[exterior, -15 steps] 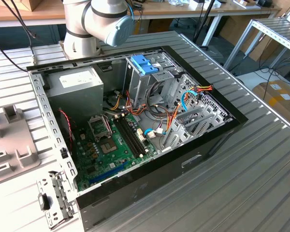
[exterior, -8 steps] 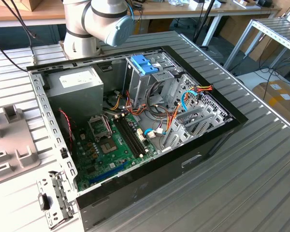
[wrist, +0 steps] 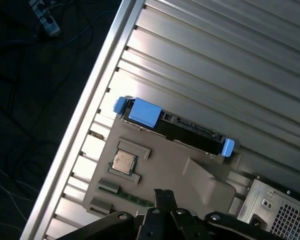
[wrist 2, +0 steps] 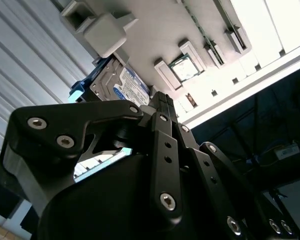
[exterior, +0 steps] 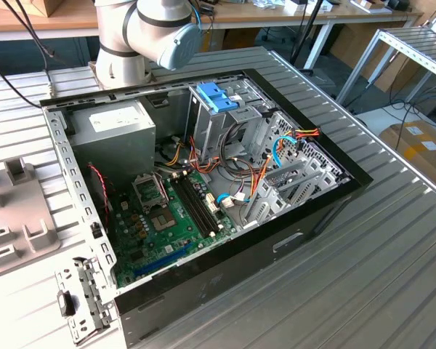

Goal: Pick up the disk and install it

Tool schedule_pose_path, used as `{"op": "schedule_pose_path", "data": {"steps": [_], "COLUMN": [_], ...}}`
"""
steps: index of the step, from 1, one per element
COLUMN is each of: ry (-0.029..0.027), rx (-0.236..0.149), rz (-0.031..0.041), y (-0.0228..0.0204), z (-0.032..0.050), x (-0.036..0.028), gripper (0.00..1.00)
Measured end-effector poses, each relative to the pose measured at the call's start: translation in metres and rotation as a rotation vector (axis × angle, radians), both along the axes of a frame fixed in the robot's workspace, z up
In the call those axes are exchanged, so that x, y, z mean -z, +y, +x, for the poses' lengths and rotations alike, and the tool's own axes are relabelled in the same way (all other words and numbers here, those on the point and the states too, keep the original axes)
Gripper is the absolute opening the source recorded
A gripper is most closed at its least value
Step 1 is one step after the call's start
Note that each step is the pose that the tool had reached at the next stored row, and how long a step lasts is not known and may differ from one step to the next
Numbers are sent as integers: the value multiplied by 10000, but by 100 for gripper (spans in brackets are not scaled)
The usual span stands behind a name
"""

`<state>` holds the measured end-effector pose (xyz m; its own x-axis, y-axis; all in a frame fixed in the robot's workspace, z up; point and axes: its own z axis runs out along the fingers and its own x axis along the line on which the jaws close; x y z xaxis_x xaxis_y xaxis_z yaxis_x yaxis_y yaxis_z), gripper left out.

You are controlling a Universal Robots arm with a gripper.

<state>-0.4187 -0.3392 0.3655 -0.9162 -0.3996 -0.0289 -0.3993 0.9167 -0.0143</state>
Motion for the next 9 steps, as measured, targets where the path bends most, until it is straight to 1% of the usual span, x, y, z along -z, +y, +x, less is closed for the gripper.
{"op": "schedule_pose_path", "data": {"steps": [6,9], "ry": [1,0], "rx": [-486,-812], "rz": [0,0], "y": [0,0], "z": [0,0], "x": [0,0], "gripper": [11,11]}}
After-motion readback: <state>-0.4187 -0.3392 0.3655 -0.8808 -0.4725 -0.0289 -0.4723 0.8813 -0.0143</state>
